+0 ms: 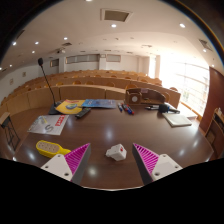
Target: Unplug charger
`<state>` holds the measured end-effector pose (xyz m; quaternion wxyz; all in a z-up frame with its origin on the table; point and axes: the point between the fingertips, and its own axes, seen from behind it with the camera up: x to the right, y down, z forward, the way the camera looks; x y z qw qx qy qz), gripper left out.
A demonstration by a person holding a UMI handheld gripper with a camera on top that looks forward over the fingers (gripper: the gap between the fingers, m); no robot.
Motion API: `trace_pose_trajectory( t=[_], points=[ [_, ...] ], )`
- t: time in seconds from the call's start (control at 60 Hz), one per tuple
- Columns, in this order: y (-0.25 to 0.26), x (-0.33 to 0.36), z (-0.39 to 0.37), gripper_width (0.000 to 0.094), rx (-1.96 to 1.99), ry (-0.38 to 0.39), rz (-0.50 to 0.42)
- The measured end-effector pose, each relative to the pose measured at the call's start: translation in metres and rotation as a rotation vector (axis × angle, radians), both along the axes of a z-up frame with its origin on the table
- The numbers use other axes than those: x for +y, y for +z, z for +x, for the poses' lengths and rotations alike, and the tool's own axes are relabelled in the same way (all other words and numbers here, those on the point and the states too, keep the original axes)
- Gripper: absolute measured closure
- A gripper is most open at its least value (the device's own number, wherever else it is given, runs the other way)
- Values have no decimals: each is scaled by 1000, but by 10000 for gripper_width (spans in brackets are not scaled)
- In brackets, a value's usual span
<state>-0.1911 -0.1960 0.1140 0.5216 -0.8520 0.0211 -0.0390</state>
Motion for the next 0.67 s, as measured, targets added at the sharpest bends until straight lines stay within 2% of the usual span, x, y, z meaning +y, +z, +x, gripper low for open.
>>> trace_pose_trajectory(
  t=[0.2,0.367,0.667],
  points=[
    [38,-91,-27,84,-29,-12,32],
    [44,-164,-43,82,-47,-25,6],
    [63,-220,-54,86,-69,-35,26]
  ],
)
